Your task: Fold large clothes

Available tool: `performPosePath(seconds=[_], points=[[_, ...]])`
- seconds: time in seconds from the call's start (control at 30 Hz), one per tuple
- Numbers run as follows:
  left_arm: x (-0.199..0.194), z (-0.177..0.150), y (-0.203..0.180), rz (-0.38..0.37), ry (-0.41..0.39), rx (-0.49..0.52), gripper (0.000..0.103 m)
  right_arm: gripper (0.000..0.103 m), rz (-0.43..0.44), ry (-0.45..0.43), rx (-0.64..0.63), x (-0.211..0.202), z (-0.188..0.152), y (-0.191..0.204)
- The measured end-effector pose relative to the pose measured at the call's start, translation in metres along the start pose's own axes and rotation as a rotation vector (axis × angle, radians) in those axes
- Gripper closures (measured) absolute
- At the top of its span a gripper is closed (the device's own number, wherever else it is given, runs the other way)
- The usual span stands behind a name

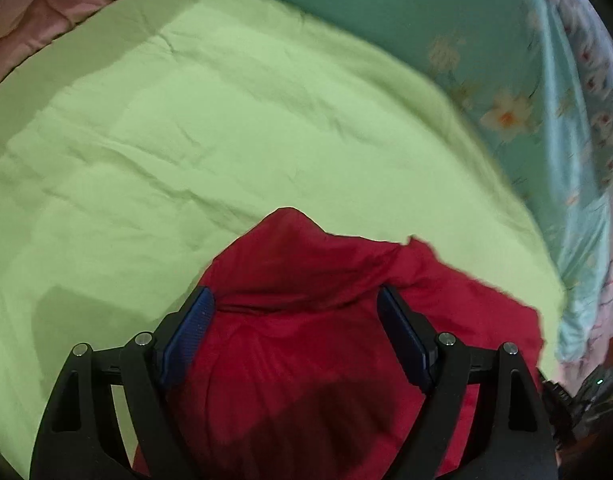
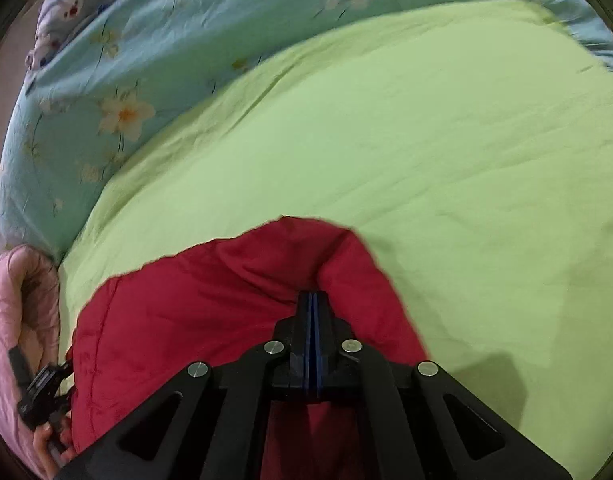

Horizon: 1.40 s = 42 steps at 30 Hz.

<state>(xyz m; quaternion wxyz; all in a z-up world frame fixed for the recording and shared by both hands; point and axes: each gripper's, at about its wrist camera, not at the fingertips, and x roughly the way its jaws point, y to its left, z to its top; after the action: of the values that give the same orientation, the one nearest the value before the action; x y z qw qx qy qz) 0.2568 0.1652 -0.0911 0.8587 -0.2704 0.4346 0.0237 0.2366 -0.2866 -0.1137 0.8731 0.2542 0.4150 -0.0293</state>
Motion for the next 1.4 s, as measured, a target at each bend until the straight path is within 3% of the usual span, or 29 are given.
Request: performPosePath(seconds=[0.07,0.2,0.4,0.53,0.63,0.73,0.93,1.4], points=[[-0.021,-0.006,0.000,-0.024,-0.020,0.022,0.018,0.089,-0.014,-0.039,-0.013,-0.020,-0.001,0.001],[-0.063,-0.039,-0.015,-0.090,-0.047,0.115,0.018,0.084,0.053,-0.078,-0.090,-0.064,-0.017,0.013],[-0.112,-0.118,-0.027,-0.175,-0.055,0.263,0.018,0.069,0.186,-0.087,-0.248,-0.115,-0.083,0.041],[-0.118,-0.148,-0.019,-0.195,-0.032,0.260,0.018,0.069,0.151,-0.073,-0.299,-0.128,-0.123,0.035],[-0.119,-0.162,-0.018,-0.175,-0.032,0.271,0.018,0.071,0.062,-0.055,-0.302,-0.124,-0.141,0.022],[-0.112,-0.171,-0.019,-0.132,-0.034,0.299,0.018,0.071,0.029,-0.064,-0.268,-0.122,-0.147,0.001],[-0.092,-0.182,-0.018,-0.066,-0.060,0.352,0.018,0.072,0.008,-0.065,-0.232,-0.117,-0.151,-0.016],[-0.093,-0.194,-0.016,-0.020,-0.054,0.395,0.016,0.072,-0.032,-0.060,-0.227,-0.116,-0.165,-0.026]])
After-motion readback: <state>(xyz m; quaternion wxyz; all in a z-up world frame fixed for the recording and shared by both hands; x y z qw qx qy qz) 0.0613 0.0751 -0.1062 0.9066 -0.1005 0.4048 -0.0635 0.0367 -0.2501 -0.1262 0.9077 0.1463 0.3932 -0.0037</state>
